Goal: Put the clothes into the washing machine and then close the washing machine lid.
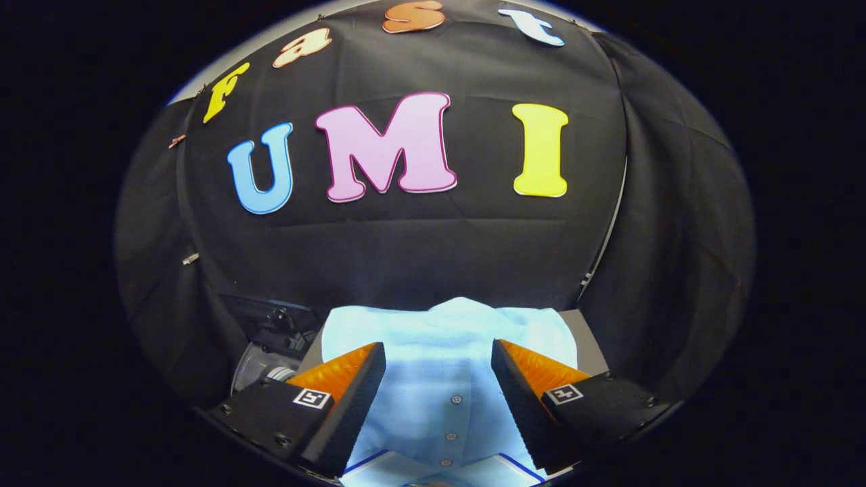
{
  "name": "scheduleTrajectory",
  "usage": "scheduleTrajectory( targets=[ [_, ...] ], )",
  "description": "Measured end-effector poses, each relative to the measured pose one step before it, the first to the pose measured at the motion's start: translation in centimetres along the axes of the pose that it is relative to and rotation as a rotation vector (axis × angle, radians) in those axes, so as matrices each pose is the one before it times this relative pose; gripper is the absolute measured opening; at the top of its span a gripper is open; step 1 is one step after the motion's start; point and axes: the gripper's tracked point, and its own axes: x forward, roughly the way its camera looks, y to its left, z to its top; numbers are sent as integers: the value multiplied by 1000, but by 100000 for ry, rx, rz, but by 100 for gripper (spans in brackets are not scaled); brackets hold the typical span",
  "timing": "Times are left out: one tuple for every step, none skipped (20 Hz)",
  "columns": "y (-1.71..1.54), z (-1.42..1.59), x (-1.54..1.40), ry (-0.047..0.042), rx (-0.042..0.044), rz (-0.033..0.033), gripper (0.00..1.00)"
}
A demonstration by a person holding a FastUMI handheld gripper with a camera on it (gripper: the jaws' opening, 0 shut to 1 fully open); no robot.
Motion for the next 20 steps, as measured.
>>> scheduleTrajectory(
  targets=[
    [-160,-264,650,1461,-161,-392,99],
    [-95,-405,664,1393,-149,-156,99],
    [-218,-327,631,1399,-175,-620,99],
    [-224,-224,465,1253,-137,-860,99],
    [-103,-125,648,1484,125,-499,99],
    [-351,-625,379,1788,325,-420,99],
    [-329,-381,441,1806,214,-717,99],
    [-202,-613,43,1949,448,-616,99],
    [-66,-429,317,2230,581,-118,99],
    [-64,-376,244,1616,684,364,99],
    [-42,-73,309,904,665,217,99],
    [-141,-137,108,354,484,121,99],
    [-146,-57,191,135,490,-20,99],
    [-153,-88,-9,133,711,-232,98],
    [-22,-86,187,496,1042,-194,97],
    [-147,-197,147,1037,1209,-577,97],
    [-175,-31,-2,764,650,-1189,98],
    [-63,-24,254,527,-1351,-885,98],
    [-23,-222,224,1024,-3812,-1488,96],
    [-249,-86,-181,972,-2616,-1572,95]
  ],
)
